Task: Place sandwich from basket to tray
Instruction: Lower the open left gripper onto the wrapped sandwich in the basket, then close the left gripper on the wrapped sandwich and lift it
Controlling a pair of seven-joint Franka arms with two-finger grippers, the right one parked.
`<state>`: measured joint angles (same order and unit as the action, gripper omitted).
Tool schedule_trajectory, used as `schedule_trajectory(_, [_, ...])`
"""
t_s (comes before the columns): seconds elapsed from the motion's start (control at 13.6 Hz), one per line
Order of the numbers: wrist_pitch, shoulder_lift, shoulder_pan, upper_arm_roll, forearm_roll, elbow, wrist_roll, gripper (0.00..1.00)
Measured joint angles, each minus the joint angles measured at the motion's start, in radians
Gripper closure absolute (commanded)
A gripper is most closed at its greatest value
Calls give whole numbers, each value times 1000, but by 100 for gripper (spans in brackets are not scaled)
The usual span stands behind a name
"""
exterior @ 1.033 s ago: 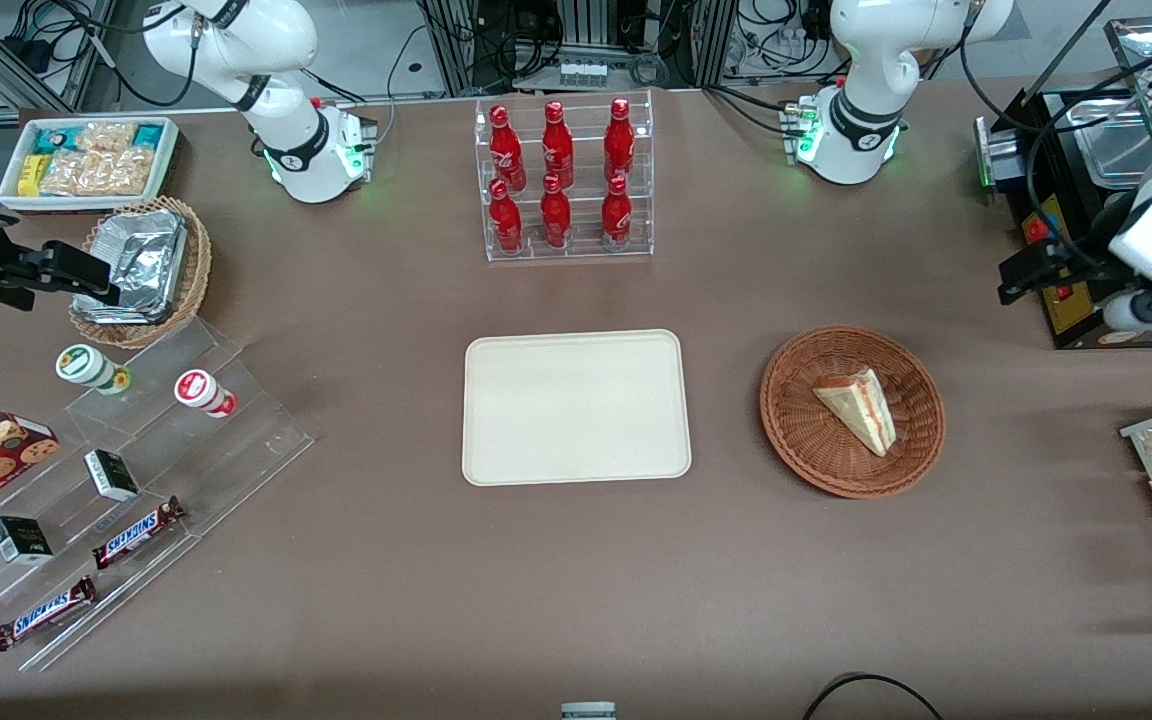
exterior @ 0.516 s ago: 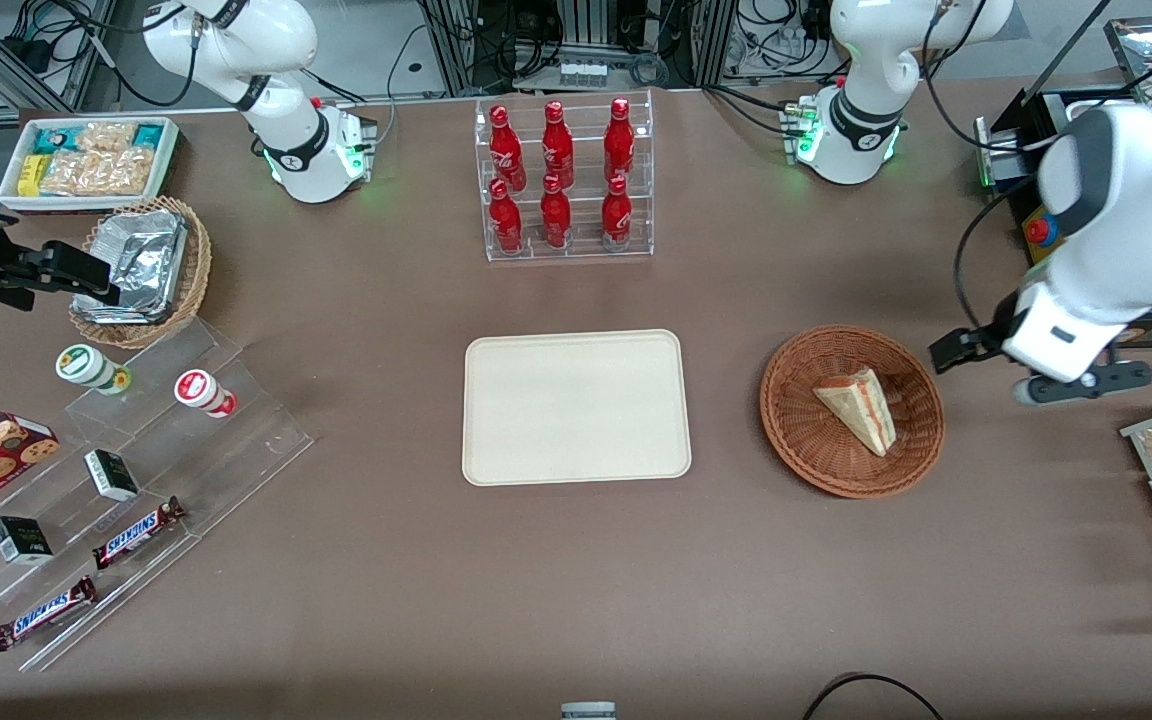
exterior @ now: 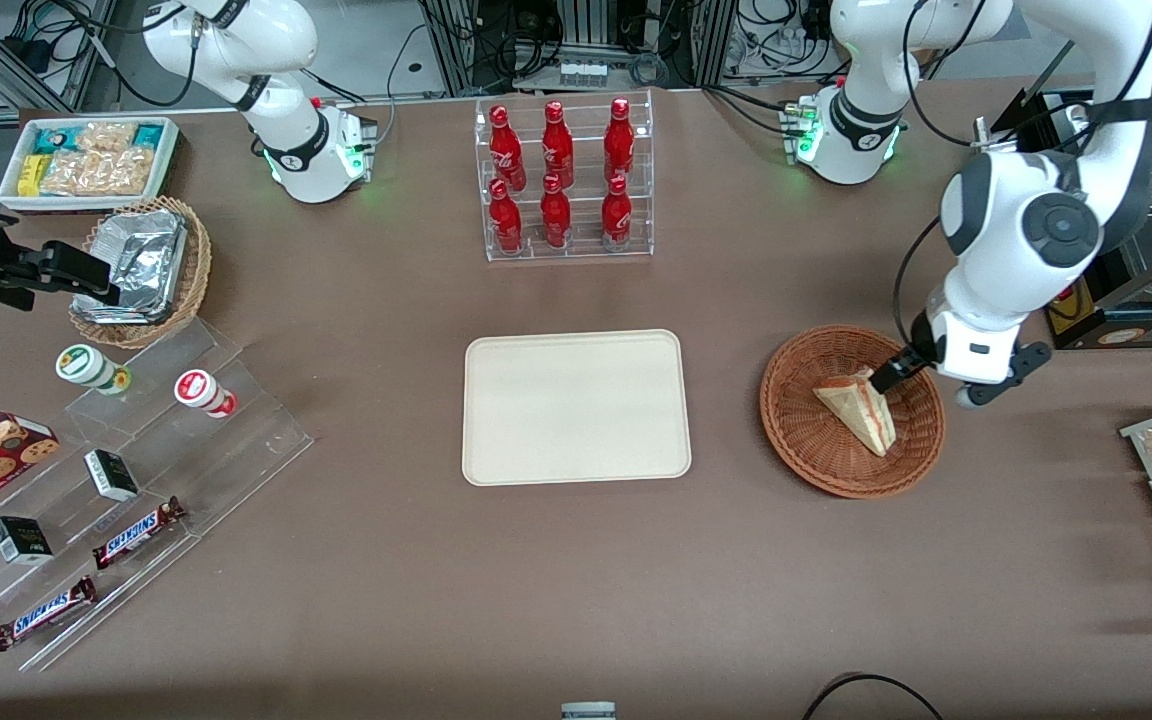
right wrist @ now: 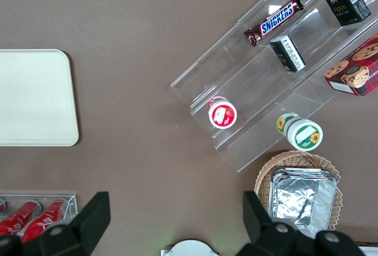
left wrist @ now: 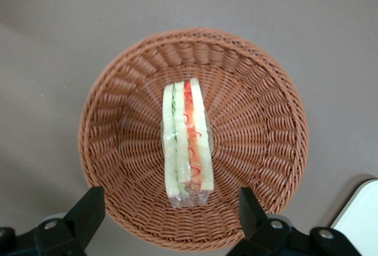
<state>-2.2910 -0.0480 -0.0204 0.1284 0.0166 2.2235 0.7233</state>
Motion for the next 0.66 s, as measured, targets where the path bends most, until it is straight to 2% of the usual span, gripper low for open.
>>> schedule_trajectory(0.59, [-167,-126,0,3,0,71,10,0])
schedule_trajectory(0.66, [-168,-134,0,3,0,74,10,3])
